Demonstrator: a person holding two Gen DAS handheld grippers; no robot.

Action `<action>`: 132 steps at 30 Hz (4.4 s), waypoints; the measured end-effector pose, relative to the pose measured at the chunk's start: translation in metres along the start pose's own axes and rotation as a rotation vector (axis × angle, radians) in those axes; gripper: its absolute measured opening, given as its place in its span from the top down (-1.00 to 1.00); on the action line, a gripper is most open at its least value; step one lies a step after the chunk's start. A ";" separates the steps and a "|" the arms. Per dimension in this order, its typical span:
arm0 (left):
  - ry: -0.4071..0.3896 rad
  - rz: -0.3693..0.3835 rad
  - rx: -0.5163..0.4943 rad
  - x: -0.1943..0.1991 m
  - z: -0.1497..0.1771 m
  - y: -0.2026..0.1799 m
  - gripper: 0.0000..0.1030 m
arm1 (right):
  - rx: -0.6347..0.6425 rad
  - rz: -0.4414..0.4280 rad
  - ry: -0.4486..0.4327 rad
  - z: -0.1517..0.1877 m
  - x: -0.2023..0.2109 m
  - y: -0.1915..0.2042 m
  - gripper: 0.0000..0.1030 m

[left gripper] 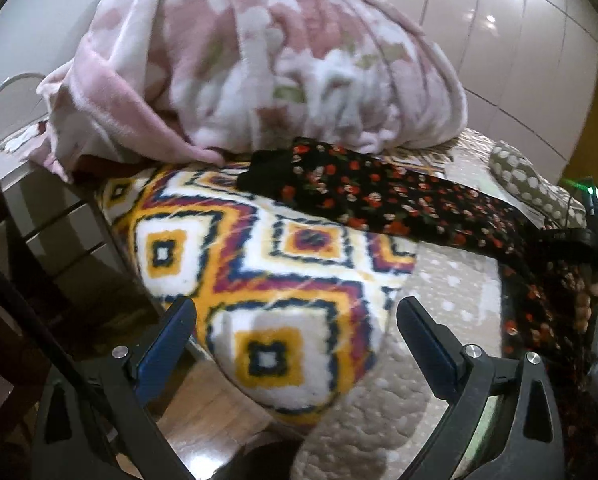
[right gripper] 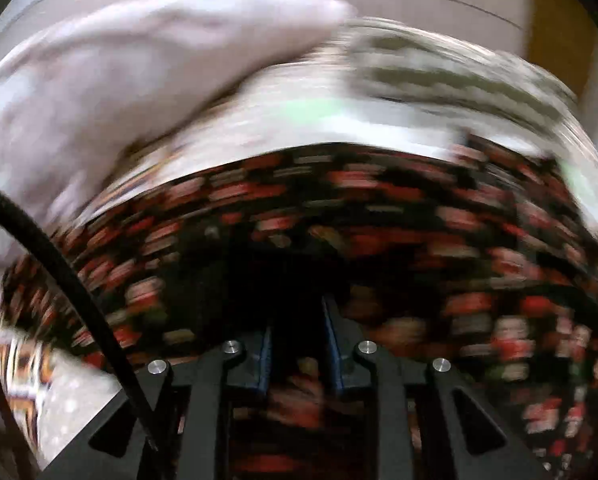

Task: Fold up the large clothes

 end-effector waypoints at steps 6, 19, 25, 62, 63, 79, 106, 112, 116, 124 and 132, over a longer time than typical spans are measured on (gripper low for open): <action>0.001 -0.018 0.028 -0.005 -0.010 0.007 -0.94 | 0.284 -0.208 0.000 0.035 0.026 0.133 0.18; -0.009 -0.187 -0.084 -0.103 -0.105 0.019 -0.94 | 0.313 -0.038 -0.080 0.102 0.151 0.033 -0.26; 0.174 -0.105 0.014 -0.156 -0.097 0.022 -0.94 | 0.138 0.019 -0.081 0.131 0.171 -0.038 -0.27; 0.247 0.626 -0.784 0.057 0.093 -0.596 -0.03 | -0.453 0.111 -0.215 0.279 0.265 -0.290 -0.27; 0.221 0.604 -0.774 0.058 0.084 -0.580 -0.14 | -0.452 0.109 -0.214 0.277 0.264 -0.291 -0.27; 0.108 0.236 -0.421 -0.010 -0.005 -0.280 -0.42 | -0.364 0.110 -0.173 0.121 0.170 -0.267 -0.27; 0.265 0.172 -0.437 -0.056 0.072 -0.214 -0.43 | -0.196 0.303 0.022 0.186 0.213 -0.278 -0.09; 0.307 0.152 -0.400 -0.056 0.085 -0.204 -0.43 | -0.333 0.222 0.024 0.280 0.246 -0.282 -0.17; 0.280 0.126 -0.399 -0.052 0.090 -0.201 -0.49 | -0.399 0.189 0.027 0.326 0.247 -0.272 -0.17; 0.331 0.180 -0.380 -0.041 0.097 -0.196 -0.45 | -0.491 0.112 -0.028 0.354 0.244 -0.255 -0.19; 0.365 0.300 -0.392 -0.009 0.117 -0.198 -0.11 | -0.526 0.089 -0.058 0.356 0.240 -0.257 -0.30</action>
Point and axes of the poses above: each gripper's, at about its wrist camera, not at the fingertips, and x roughly against the way its jaws point, y to its left, z to its underside, the point moved 10 cm from there along -x, roughly the way its jaws point, and after that the axes turned 4 degrees about x, right-handed, at the moved point
